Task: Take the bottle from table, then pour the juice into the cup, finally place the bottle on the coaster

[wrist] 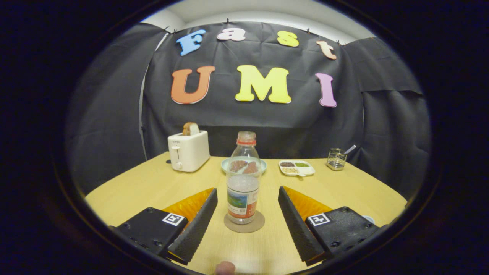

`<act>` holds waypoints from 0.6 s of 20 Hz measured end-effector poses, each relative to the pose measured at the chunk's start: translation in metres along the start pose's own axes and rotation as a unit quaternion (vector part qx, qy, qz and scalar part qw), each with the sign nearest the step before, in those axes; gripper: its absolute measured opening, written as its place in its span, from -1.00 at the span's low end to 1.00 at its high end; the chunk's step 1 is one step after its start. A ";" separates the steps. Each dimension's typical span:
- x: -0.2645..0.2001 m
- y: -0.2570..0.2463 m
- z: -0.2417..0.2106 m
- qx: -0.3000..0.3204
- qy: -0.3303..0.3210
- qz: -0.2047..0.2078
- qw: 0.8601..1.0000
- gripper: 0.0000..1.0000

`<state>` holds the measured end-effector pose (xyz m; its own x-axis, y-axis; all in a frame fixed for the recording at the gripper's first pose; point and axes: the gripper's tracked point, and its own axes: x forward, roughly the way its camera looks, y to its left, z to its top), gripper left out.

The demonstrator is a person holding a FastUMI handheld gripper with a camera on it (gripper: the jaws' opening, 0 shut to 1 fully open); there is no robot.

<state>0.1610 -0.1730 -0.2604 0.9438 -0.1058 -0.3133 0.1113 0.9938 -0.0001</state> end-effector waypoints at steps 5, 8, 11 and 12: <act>-0.086 -0.003 0.083 0.024 -0.045 0.007 0.999 1.00; -0.136 0.000 0.132 0.033 -0.081 0.016 0.996 1.00; -0.174 0.003 0.154 0.026 -0.087 0.023 0.996 1.00; -0.184 0.004 0.159 0.031 -0.088 0.025 0.995 1.00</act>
<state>0.0374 -0.1547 -0.0518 0.9880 -0.0656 -0.1396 0.0763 0.9944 0.0727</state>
